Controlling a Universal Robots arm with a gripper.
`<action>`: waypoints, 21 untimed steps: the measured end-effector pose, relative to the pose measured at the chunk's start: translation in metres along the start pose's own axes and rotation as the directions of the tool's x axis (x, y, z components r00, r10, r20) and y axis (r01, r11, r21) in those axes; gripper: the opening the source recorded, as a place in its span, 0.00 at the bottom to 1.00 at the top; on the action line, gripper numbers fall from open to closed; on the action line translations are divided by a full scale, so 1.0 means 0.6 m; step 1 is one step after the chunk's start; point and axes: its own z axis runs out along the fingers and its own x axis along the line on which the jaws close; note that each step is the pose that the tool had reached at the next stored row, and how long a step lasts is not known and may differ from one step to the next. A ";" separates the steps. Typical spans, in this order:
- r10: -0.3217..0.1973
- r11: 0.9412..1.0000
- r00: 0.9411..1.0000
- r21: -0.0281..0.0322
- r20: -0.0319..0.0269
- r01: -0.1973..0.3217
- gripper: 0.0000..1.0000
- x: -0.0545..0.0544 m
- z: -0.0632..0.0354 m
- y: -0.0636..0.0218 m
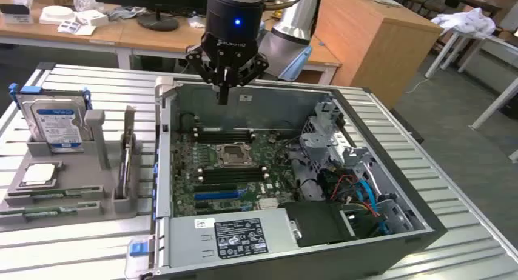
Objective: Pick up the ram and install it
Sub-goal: 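Reach for the ram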
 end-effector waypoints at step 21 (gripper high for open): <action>0.000 1.000 1.000 0.000 0.000 0.000 0.11 0.036 0.000 -0.003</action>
